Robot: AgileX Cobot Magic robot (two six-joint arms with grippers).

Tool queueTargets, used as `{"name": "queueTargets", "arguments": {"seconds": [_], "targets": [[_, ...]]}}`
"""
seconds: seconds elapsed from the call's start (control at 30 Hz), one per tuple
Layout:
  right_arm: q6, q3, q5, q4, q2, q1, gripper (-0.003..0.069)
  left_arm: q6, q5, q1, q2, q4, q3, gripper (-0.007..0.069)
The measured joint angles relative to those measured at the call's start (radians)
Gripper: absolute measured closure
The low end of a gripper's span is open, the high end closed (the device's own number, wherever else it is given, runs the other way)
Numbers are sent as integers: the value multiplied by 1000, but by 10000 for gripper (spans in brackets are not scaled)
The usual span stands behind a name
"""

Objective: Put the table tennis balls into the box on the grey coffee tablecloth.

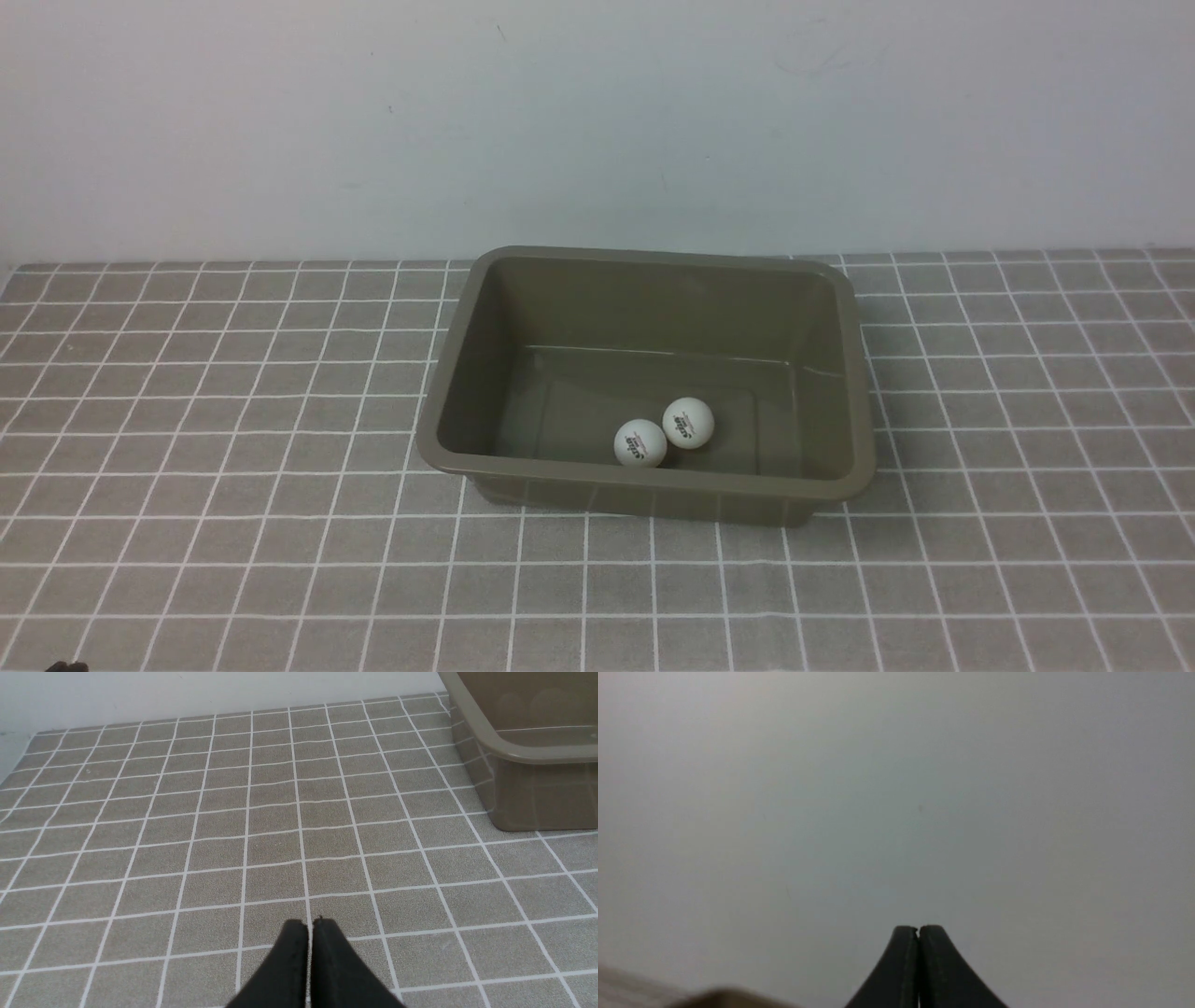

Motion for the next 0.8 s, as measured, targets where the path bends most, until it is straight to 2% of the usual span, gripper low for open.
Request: {"name": "queueTargets", "arguments": {"seconds": [0.17, 0.27, 0.43, 0.8], "targets": [[-10, 26, 273, -61, -5, -132, 673, 0, 0, 0, 0, 0, 0, 629], [33, 108, 341, -81, -35, -202, 673, 0, 0, 0, 0, 0, 0, 629], [89, 282, 323, -86, -67, -238, 673, 0, 0, 0, 0, 0, 0, 629], [120, 292, 263, -84, -68, -239, 673, -1, 2, 0, 0, 0, 0, 629]]}}
